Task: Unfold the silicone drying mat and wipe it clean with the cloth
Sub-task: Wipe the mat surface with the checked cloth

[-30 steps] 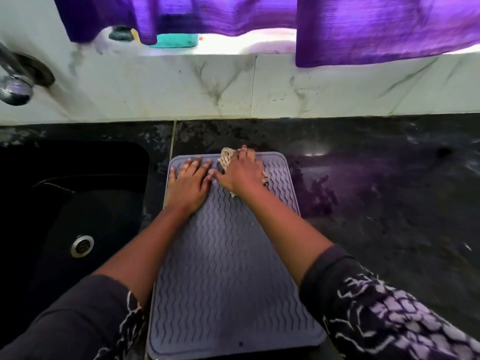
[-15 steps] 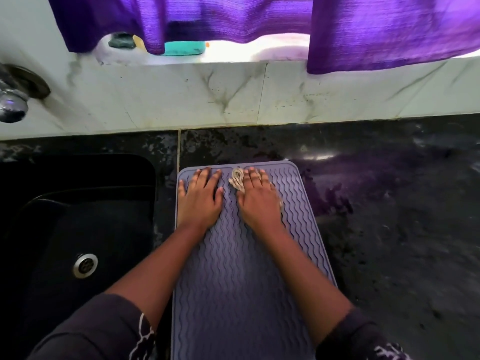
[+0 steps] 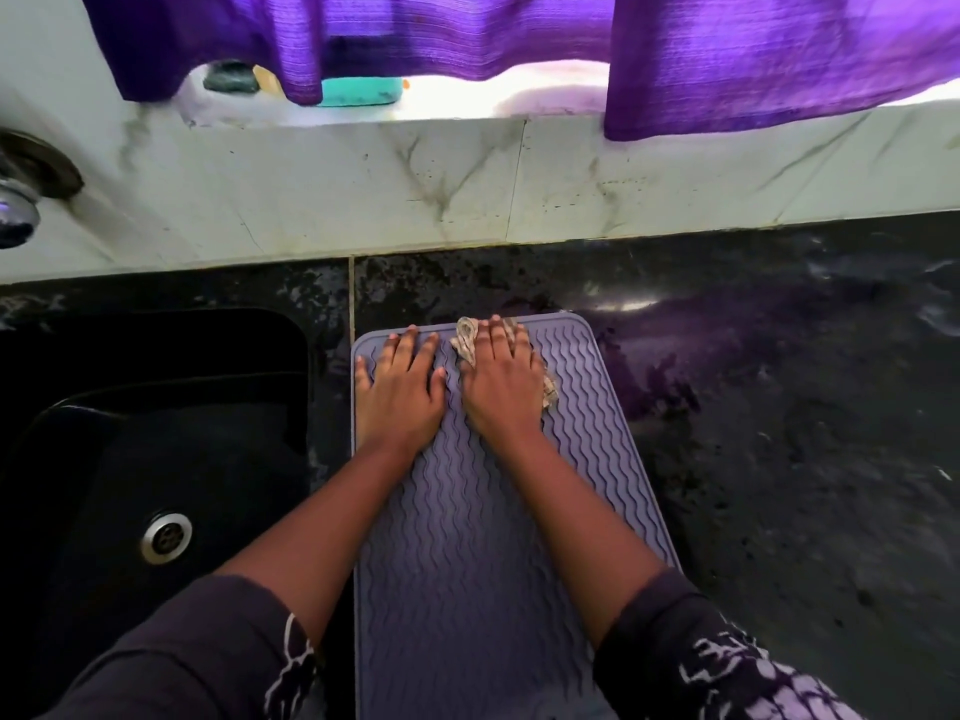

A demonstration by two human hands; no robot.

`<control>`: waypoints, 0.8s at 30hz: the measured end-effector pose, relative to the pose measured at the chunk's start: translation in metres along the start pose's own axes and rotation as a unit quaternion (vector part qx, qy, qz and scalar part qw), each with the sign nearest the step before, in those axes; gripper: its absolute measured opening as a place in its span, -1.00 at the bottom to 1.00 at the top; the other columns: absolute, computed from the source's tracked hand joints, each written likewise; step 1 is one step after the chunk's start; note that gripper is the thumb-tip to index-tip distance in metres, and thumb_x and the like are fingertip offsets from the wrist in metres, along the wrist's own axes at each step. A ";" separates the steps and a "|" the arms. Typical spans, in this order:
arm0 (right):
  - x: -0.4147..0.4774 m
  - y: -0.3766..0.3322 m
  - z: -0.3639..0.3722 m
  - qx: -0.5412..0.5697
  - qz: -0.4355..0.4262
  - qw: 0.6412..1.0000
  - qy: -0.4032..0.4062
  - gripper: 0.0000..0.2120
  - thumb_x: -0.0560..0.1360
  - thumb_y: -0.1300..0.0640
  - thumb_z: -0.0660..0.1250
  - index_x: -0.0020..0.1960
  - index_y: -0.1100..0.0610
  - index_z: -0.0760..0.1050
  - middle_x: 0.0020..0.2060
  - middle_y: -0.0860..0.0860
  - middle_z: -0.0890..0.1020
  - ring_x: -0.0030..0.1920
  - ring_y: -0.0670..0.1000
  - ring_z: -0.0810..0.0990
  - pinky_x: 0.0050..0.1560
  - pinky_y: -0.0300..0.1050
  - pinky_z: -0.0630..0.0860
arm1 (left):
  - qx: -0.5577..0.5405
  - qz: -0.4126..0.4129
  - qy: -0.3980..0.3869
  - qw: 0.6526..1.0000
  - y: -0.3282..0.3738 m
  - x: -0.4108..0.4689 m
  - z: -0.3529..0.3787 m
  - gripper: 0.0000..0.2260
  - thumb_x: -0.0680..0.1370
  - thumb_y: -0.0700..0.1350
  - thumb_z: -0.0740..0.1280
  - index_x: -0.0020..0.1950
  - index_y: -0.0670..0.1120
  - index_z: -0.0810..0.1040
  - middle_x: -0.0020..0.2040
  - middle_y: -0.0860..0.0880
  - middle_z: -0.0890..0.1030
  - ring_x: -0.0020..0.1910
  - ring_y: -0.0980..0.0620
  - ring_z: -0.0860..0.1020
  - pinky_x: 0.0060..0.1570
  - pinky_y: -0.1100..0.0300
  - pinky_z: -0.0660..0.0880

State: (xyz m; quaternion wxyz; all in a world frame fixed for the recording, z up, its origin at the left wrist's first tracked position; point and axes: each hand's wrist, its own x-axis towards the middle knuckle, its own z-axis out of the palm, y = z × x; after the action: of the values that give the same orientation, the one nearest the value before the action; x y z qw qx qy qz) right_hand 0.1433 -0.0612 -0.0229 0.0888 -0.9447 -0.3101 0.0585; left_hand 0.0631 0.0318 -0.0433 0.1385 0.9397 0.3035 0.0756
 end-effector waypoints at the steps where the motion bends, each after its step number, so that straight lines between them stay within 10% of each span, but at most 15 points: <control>1: -0.003 0.001 -0.001 -0.004 -0.001 1.000 0.004 -0.46 0.57 0.01 0.05 0.48 0.20 0.06 0.47 0.14 0.19 0.46 0.19 0.10 0.39 0.12 0.15 | -0.001 -0.002 -0.001 1.000 0.000 0.000 0.000 -0.56 0.63 0.05 0.05 0.52 0.06 0.18 0.55 0.01 0.16 0.53 0.01 0.08 0.45 -0.15 -0.07; 13: -0.058 0.000 -0.012 -0.006 0.004 0.999 -0.047 -0.53 0.57 0.11 0.06 0.45 0.22 0.14 0.43 0.16 0.27 0.39 0.24 0.19 0.31 0.11 0.27 | 0.002 -0.001 -0.012 1.000 0.000 0.001 0.002 -0.56 0.63 0.04 0.03 0.52 0.06 0.16 0.55 0.01 0.13 0.54 -0.01 0.05 0.45 -0.16 -0.10; 18: -0.019 0.023 -0.053 0.210 0.057 0.971 -0.099 -0.72 0.58 0.01 0.13 0.15 0.12 0.49 -0.09 0.10 0.61 -0.09 0.07 0.55 -0.09 -0.04 0.53 | -0.002 0.005 -0.012 1.000 -0.001 0.000 0.001 -0.56 0.63 0.05 0.02 0.52 0.06 0.16 0.55 0.00 0.14 0.54 -0.01 0.05 0.45 -0.17 -0.09; 24: 0.014 0.011 -0.020 0.062 -0.053 0.997 -0.008 -0.52 0.58 0.00 0.11 0.46 0.11 0.16 0.46 0.07 0.23 0.43 0.15 0.17 0.34 0.14 0.21 | 0.003 0.001 -0.012 1.000 -0.002 0.002 0.002 -0.55 0.63 0.06 0.01 0.52 0.04 0.16 0.55 0.01 0.14 0.53 0.00 0.05 0.45 -0.17 -0.08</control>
State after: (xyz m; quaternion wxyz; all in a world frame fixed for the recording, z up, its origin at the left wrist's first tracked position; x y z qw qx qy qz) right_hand 0.1641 -0.0646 -0.0065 0.1479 -0.9190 -0.3564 0.0804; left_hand 0.0637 0.0338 -0.0457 0.1389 0.9413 0.3010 0.0636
